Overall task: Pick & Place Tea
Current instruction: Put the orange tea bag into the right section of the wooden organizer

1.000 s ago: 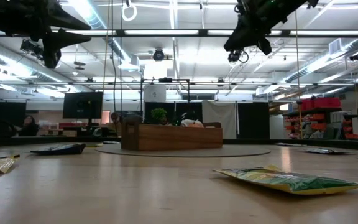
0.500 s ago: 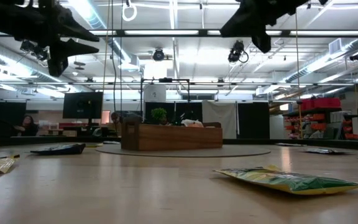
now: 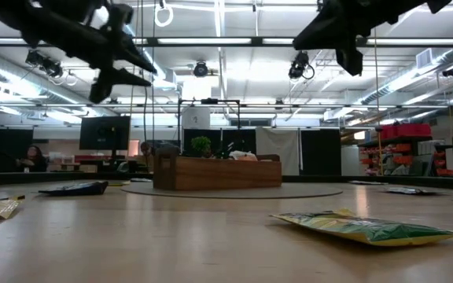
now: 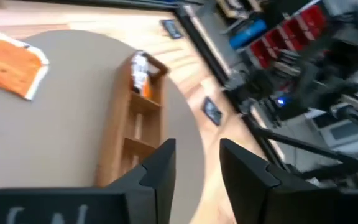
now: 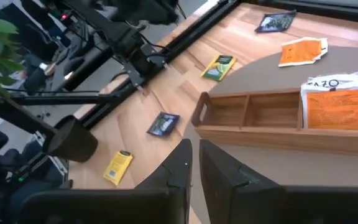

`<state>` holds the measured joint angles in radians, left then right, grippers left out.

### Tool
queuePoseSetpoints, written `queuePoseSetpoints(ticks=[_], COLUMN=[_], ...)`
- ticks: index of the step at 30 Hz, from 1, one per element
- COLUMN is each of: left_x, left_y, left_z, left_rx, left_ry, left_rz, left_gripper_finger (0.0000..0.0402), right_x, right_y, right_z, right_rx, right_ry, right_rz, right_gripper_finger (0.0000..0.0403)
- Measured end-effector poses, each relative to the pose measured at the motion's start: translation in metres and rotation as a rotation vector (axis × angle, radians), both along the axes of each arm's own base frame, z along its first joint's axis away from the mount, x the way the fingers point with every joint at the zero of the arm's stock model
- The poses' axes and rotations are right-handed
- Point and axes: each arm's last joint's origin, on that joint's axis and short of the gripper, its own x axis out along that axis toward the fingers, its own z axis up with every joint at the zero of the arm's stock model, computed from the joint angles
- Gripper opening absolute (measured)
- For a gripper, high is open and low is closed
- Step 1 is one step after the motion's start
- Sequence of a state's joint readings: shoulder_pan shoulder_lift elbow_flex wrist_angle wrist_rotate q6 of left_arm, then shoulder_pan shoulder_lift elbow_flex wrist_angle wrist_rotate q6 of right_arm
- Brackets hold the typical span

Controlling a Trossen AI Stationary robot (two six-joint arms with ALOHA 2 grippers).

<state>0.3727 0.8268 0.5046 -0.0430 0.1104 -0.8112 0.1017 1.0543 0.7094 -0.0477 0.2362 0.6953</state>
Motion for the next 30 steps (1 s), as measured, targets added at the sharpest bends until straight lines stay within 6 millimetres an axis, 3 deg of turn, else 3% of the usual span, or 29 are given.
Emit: queuePoseSetpoints(ticks=[13, 24, 30], left_x=[0.060, 0.097, 0.101], left_y=[0.073, 0.131, 0.153], left_z=[-0.004, -0.039, -0.054], left_rx=[0.012, -0.049, -0.096], left_ry=[0.150, 0.280, 0.326], left_rz=[-0.042, -0.037, 0.002], left_gripper_finger=[0.0244, 0.0252, 0.0252], right_x=[-0.011, -0.013, -0.014], right_y=[0.002, 0.012, 0.015], right_z=[0.007, 0.005, 0.004], right_rx=[-0.001, 0.023, 0.014], right_ry=[-0.008, 0.016, 0.015], right_rz=[0.033, 0.056, 0.042], right_gripper_finger=[0.0039, 0.0039, 0.0039])
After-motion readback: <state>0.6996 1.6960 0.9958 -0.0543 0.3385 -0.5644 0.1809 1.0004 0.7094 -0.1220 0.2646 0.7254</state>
